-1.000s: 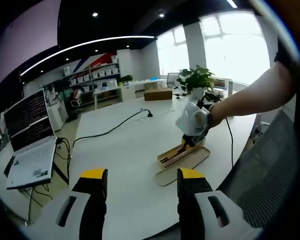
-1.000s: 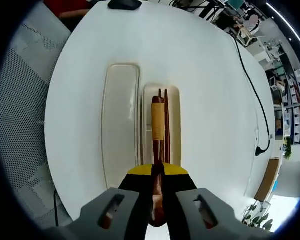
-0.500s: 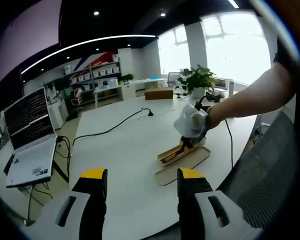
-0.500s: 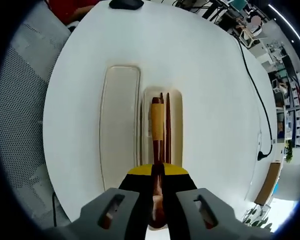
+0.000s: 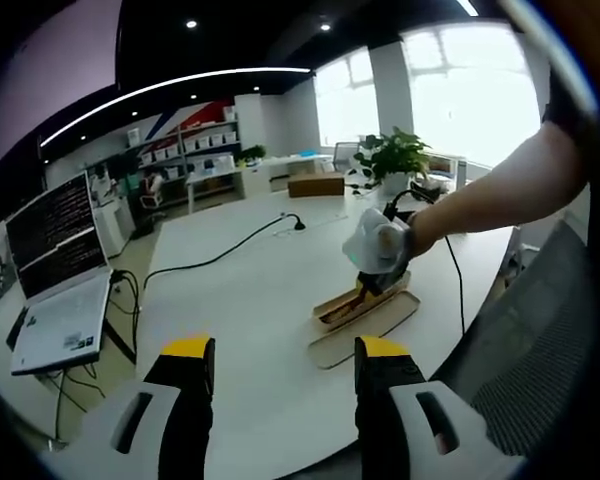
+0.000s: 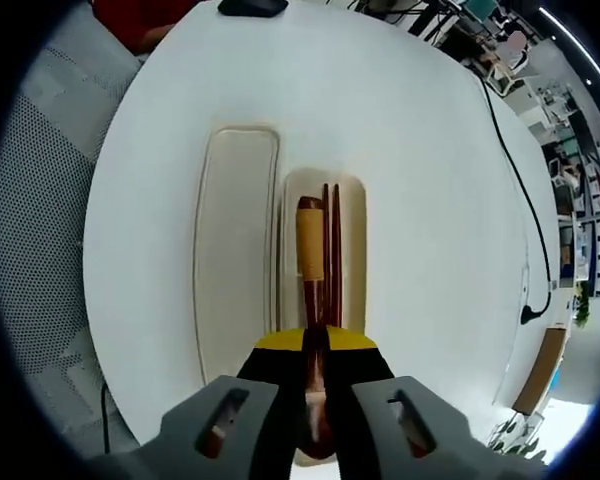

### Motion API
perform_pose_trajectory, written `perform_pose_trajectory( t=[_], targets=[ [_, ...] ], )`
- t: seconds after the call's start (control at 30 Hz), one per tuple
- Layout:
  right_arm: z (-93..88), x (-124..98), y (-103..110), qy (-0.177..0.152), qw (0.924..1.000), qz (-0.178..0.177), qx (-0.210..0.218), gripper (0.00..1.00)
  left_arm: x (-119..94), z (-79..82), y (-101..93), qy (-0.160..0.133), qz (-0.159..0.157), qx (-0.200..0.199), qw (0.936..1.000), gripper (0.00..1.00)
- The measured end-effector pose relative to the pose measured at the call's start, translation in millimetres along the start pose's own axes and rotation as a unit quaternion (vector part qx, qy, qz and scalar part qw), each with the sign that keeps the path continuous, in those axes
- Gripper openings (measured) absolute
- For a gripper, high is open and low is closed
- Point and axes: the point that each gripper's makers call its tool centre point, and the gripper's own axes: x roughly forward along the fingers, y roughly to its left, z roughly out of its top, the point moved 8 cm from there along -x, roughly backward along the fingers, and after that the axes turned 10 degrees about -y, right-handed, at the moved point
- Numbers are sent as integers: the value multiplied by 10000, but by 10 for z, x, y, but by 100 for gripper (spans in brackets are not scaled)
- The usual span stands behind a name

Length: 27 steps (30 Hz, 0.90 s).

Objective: Arrange the utensils inside the cutlery case until each visible utensil rests in its matching compartment.

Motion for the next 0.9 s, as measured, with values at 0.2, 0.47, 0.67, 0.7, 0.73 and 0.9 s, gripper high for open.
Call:
perform_pose_trajectory(
  t=[0.2,0.47,0.67,0.7,0.73,0.9],
  targets=[
    [-24,-2,1,-74,10000,-9,10,1,5,-4,-5,24,-15,4,10000,58],
    [-42,-27,2,-155,9997,42,186,3,10,-10,-8,41,-25,12,10000,58],
    [-16,-83,-19,-232,9994,-18,273,5,10,-13,-8,51,-26,33,10000,58],
    [-15,-87,-20,-236,9993,-24,275,5,9,-13,-6,47,-22,30,10000,58],
    [-21,-103,-26,-252,9993,-46,277,5,6,-12,-3,40,-11,28,10000,58],
    [-64,-195,-59,-294,9989,-153,346,5,5,-6,0,11,-11,30,10000,58]
  ],
)
